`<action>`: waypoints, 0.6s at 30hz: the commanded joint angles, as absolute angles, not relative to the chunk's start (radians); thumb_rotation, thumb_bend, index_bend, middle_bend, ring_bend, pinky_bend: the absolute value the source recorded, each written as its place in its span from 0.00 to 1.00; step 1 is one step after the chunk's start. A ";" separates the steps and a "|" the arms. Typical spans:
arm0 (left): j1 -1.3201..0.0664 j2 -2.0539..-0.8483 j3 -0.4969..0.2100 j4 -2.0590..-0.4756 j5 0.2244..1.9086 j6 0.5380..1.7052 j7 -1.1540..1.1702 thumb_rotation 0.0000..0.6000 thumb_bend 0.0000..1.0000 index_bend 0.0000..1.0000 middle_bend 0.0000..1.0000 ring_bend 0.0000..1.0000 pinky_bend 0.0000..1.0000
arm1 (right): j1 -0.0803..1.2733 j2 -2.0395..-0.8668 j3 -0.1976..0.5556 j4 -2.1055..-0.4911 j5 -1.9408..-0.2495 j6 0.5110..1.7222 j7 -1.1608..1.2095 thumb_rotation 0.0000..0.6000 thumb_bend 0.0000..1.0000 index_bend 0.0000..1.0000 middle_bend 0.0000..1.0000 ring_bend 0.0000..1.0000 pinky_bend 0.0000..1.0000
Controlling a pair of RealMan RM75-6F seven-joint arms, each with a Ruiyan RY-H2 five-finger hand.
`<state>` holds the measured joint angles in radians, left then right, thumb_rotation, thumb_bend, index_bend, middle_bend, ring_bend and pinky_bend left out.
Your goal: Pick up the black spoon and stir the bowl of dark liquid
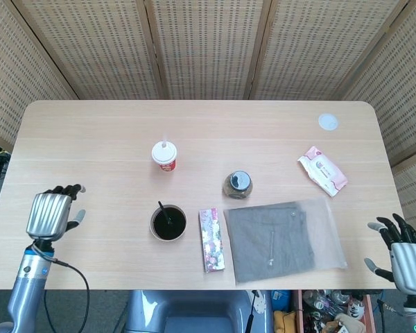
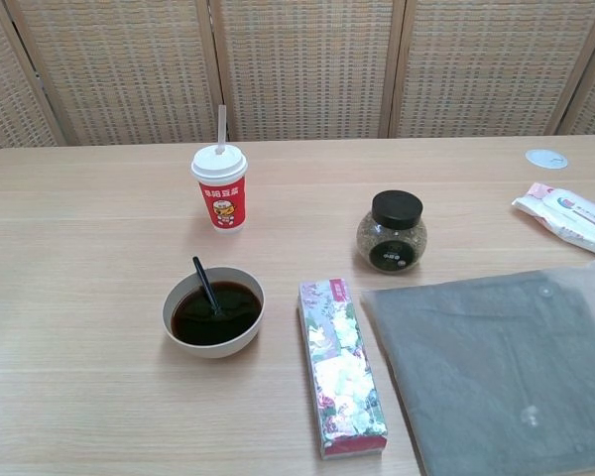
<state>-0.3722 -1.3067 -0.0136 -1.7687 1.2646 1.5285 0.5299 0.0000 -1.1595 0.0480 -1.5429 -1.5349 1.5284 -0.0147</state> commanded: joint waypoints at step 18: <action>-0.177 -1.235 0.086 -1.756 1.400 1.619 0.344 1.00 0.28 0.13 0.00 0.00 0.00 | 0.016 -1.170 0.051 -1.551 -1.553 1.536 -0.030 1.00 0.09 0.30 0.26 0.11 0.21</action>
<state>-0.1802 -1.2408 0.0842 -1.7505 1.3968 1.6262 0.3426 0.0159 -1.1694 0.0514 -1.5514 -1.5532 1.5361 -0.0304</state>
